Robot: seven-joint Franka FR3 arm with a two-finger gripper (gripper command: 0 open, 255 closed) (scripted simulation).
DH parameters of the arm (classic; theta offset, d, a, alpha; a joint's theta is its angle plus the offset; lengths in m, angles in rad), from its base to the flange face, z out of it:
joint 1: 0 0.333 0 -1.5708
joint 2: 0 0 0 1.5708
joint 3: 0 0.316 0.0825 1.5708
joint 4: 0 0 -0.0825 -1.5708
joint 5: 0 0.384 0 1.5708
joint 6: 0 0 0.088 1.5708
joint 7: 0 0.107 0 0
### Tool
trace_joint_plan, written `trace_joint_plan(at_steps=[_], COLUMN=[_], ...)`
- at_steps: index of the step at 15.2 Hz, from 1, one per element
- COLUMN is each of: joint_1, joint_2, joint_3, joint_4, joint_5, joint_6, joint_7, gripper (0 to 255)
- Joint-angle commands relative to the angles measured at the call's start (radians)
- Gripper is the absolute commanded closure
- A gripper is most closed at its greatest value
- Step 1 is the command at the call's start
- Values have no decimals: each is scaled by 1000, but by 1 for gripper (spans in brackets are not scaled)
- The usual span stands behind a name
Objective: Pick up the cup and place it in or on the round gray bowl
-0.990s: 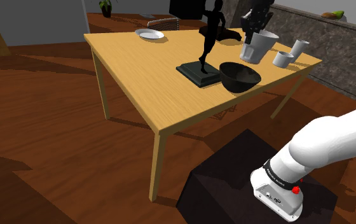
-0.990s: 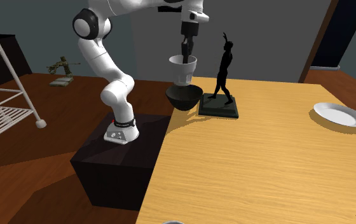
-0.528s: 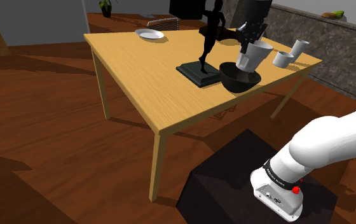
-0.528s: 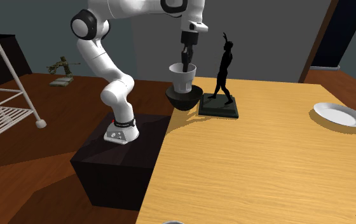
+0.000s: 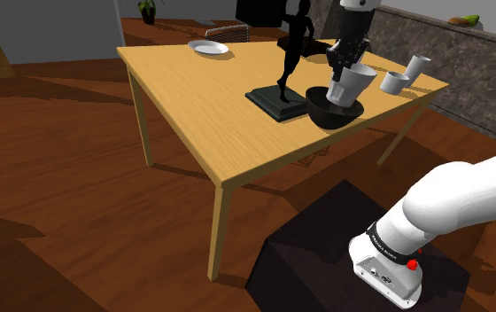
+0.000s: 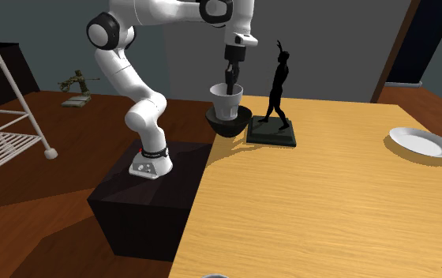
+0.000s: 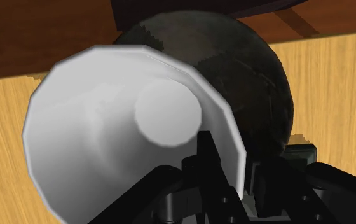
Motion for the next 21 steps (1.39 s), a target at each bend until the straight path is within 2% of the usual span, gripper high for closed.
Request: trace_joint_plan(at_steps=[1,3,4,9,13,21], joint_1=[0,0,0,0,0,0], joint_2=[0,0,0,0,51,51], joint_3=[0,0,0,0,14,14], joint_4=[0,0,0,0,172,172], joint_5=[0,0,0,0,1,1], joint_6=[1,1,1,1,-122,-122], joint_7=[0,0,0,0,1,1], gripper=[255,255,0,0,0,0])
